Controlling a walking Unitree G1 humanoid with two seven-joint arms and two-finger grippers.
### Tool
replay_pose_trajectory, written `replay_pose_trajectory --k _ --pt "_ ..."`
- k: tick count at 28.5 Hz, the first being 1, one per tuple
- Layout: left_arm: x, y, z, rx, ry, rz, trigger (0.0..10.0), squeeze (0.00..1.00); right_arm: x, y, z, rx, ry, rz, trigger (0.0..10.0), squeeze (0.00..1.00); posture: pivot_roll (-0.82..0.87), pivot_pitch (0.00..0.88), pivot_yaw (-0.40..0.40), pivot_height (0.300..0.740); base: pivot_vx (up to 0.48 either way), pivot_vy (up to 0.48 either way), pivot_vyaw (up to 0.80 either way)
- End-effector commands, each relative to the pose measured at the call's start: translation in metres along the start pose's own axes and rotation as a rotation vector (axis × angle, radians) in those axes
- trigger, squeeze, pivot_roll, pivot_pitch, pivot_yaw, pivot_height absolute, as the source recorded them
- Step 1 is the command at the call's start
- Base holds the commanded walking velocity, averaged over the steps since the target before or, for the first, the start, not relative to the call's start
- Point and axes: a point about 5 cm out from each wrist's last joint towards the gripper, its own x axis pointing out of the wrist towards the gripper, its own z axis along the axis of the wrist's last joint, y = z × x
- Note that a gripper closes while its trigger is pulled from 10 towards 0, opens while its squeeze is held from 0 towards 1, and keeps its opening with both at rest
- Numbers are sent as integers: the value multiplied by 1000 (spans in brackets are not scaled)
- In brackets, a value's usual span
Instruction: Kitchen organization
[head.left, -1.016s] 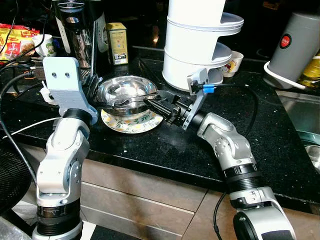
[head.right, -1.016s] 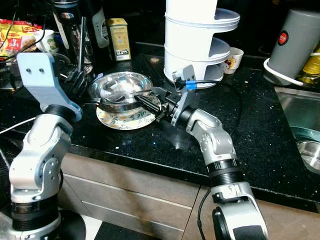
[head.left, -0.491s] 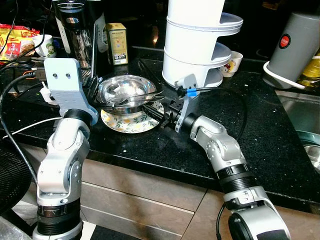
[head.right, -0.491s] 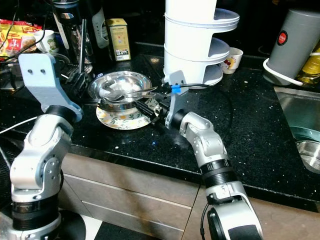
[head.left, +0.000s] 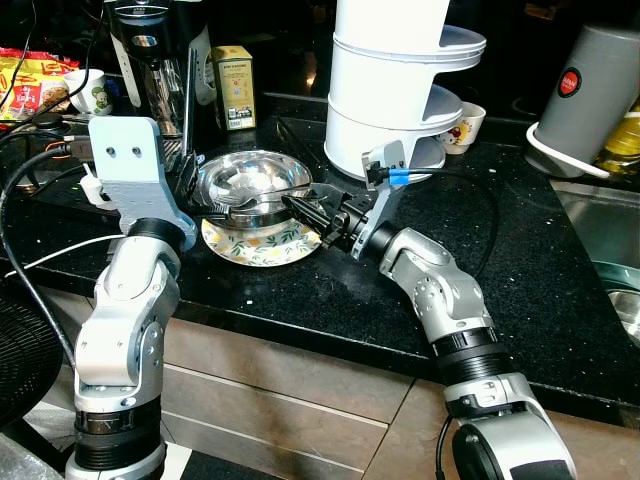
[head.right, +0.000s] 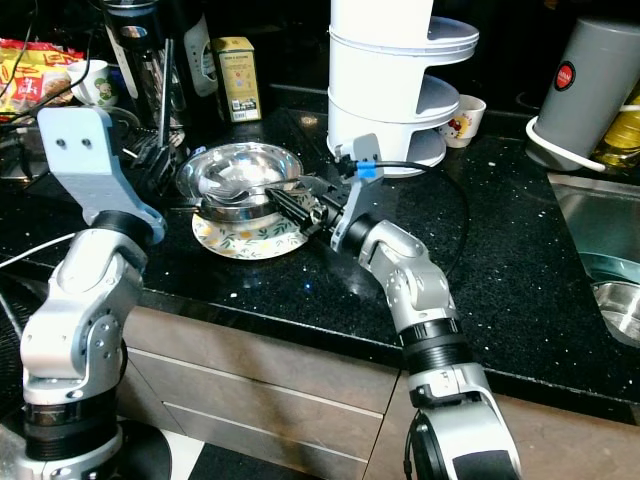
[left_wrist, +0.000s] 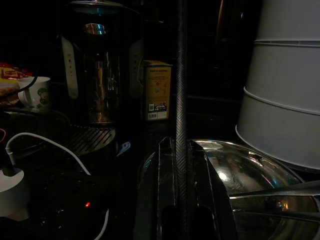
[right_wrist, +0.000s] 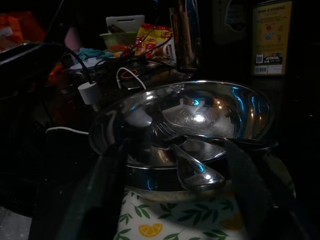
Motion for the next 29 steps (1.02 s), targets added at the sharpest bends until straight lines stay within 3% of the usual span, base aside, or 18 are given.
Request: replay_pose_trajectory --k 1,17,25,28,29 --pt "0 -1 -1 -15 2 -1 10000 0 4 2 1 -10 18 -1 0 0 78 0 -53 740 0 0 0" --pt "2 -2 0 -16 -1 -8 10000 0 3 -2 12 11 -16 -9 0 0 76 0 -51 740 0 0 0" --pt "2 -3 0 -16 -4 -14 10000 0 5 -2 19 175 33 2 0 0 81 0 -50 740 0 0 0" --pt "2 -3 0 -16 -4 -14 10000 0 6 -3 21 194 50 -7 0 0 80 0 -49 740 0 0 0" --pt "2 -3 0 -16 -4 -14 10000 0 6 -4 21 218 104 -23 0 0 80 0 -49 740 0 0 0"
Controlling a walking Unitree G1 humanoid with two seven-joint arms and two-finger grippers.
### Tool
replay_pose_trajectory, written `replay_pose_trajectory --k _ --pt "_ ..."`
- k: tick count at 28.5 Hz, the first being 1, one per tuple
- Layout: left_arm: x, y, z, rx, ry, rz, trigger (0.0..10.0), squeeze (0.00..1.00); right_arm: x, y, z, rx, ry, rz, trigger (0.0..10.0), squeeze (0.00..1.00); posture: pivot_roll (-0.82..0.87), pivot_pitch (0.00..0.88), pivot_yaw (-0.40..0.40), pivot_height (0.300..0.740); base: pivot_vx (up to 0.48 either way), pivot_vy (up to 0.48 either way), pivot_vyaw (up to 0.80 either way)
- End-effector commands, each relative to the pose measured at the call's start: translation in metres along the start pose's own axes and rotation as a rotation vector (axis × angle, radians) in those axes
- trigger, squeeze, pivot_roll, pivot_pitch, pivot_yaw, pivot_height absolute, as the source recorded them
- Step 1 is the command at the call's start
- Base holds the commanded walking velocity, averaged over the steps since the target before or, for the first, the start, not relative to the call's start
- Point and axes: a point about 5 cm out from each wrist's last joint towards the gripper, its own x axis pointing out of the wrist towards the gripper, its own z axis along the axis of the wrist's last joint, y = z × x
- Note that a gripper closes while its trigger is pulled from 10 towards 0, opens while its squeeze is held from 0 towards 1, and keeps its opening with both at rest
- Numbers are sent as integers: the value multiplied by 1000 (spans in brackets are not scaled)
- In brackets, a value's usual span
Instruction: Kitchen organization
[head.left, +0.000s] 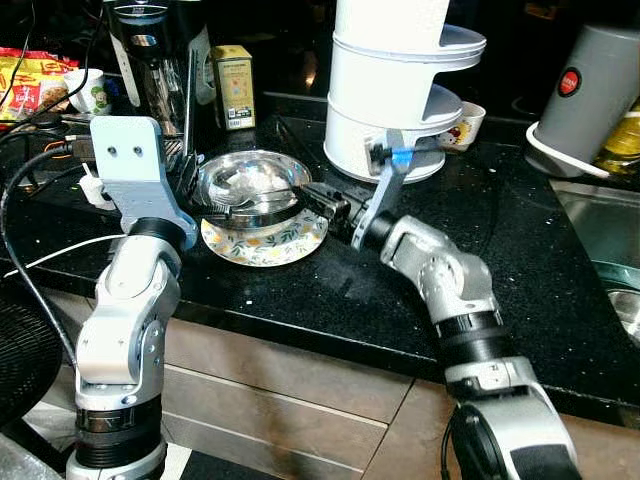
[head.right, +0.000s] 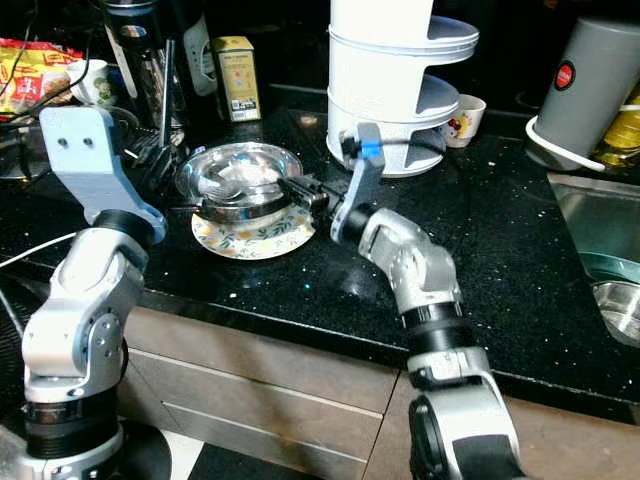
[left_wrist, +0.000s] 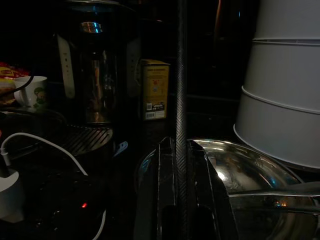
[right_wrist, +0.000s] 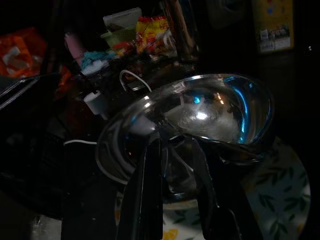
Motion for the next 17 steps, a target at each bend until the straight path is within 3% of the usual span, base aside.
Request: replay_pose_trajectory --k 1,6,14,17 --pt "1 -2 1 -16 -6 -11 10000 0 0 0 4 25 50 -18 0 0 78 0 -49 740 0 0 0" --pt "1 -2 1 -18 -7 -11 10000 0 0 -1 10 65 61 -45 0 0 78 0 -49 740 0 0 0" --pt "0 -2 0 -22 -1 -10 10000 0 -4 -3 22 249 53 -57 0 0 78 0 -46 740 0 0 0" --pt "1 -2 0 -22 -1 -9 10000 0 -5 -4 26 276 39 -52 0 0 78 0 -46 740 0 0 0"
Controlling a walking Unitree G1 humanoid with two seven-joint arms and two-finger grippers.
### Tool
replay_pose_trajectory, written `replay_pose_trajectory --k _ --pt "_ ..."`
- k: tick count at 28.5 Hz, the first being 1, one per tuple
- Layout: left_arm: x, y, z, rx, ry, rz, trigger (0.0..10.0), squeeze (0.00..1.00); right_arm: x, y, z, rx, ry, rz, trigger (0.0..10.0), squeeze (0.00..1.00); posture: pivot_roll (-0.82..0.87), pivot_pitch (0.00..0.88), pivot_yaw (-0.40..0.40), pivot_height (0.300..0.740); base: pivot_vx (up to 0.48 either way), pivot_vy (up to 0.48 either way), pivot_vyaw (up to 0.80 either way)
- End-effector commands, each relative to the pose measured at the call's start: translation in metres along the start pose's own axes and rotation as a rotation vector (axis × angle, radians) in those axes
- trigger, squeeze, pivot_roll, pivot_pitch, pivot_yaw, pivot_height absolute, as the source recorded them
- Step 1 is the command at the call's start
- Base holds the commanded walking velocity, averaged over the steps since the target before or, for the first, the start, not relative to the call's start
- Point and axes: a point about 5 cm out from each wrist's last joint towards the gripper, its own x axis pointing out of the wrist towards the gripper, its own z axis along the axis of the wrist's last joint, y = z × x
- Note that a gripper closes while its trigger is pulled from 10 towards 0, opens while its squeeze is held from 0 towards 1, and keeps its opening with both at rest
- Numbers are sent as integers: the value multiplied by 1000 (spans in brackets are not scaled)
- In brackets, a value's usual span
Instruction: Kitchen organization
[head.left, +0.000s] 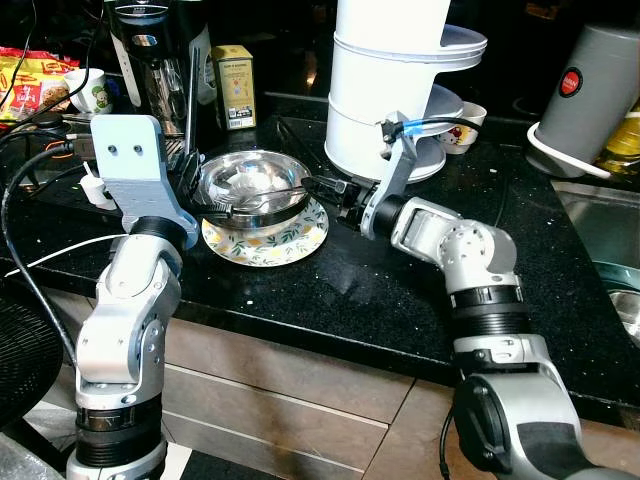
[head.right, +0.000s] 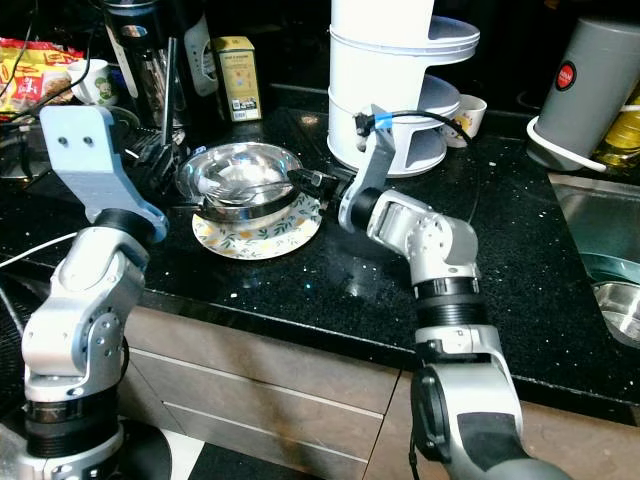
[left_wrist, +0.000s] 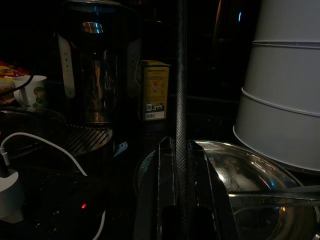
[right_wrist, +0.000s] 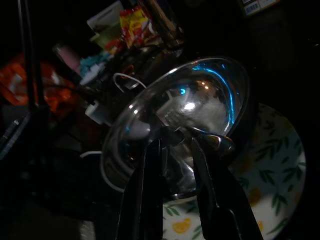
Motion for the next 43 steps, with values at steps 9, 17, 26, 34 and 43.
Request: replay_pose_trajectory --k 9,17,26,34,43 --pt "0 -1 -1 -12 4 -5 10000 0 -4 10 19 99 -84 77 0 0 77 0 -43 740 0 0 0" --pt "0 -4 -3 -26 11 -27 10000 0 -8 12 31 46 -229 106 2235 0 80 0 -46 740 0 0 0" --pt "-3 -22 0 -61 -14 -160 10000 0 -38 13 47 34 -450 255 10000 0 76 0 -44 740 0 0 0" --pt "-5 -27 0 -37 -48 -186 10000 0 -59 -15 57 -4 -686 51 10000 0 69 0 -39 740 0 0 0" --pt "-4 -21 -7 4 -26 -167 10000 0 -62 -29 47 -7 -663 -26 10000 0 60 0 -26 740 0 0 -354"
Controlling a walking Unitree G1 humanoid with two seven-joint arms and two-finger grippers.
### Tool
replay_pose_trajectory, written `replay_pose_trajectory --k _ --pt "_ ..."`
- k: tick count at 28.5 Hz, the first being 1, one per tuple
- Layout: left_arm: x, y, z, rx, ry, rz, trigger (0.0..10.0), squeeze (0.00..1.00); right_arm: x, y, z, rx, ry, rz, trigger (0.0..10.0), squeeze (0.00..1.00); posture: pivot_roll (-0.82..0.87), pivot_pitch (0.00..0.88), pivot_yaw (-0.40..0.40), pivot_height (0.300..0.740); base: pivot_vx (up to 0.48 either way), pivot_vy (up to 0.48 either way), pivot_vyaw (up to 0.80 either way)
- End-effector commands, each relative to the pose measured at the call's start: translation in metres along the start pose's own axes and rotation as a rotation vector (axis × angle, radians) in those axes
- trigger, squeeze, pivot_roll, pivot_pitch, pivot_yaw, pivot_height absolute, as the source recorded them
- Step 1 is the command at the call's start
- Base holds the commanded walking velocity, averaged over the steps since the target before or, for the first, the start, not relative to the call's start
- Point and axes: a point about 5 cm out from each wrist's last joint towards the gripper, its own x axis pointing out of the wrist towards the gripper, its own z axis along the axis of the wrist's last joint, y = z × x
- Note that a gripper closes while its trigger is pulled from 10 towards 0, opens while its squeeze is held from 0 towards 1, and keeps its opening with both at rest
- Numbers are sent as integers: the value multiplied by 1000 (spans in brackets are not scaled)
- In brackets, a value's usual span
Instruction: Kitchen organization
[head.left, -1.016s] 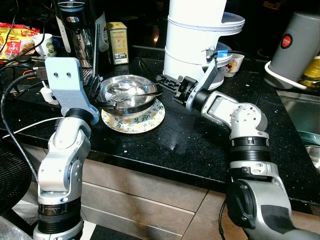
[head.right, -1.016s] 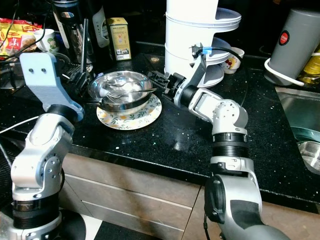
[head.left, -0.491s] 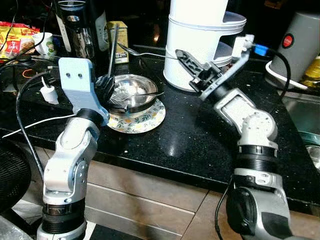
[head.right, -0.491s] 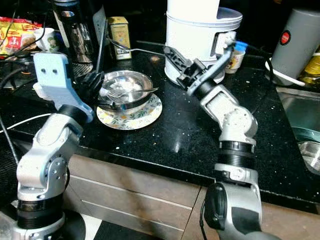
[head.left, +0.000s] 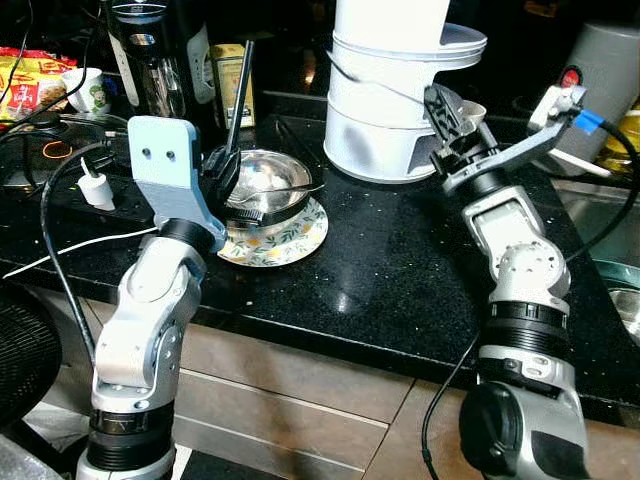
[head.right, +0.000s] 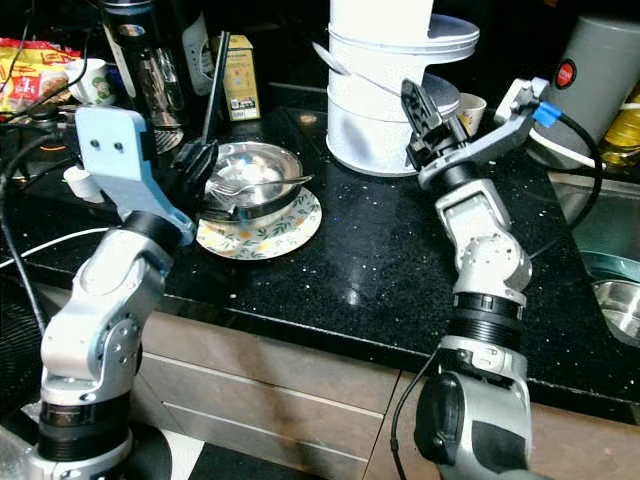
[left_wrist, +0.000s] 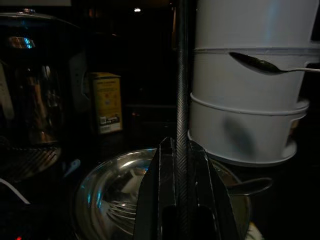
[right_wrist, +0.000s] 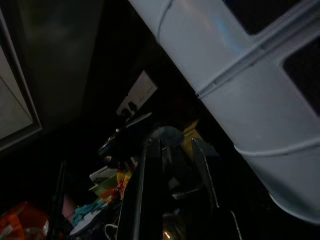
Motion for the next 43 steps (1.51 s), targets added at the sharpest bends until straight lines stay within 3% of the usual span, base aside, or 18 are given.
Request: replay_pose_trajectory --k 1,13,24,43 --pt "0 -2 -6 11 19 -9 10000 0 -5 -6 0 1 1 -21 10000 0 60 0 -26 740 0 0 -800" --pt "-5 4 -11 -2 30 36 10000 0 -8 -9 -7 -103 25 -38 10000 0 62 0 -24 740 0 0 -799" --pt "-4 0 -13 -1 31 10 10000 0 -5 -1 -15 -155 45 -5 10000 0 63 0 -19 740 0 0 0" --pt "-4 -4 -13 17 34 -14 10000 0 2 8 -19 -186 50 31 10000 0 66 0 -19 740 0 -366 0"
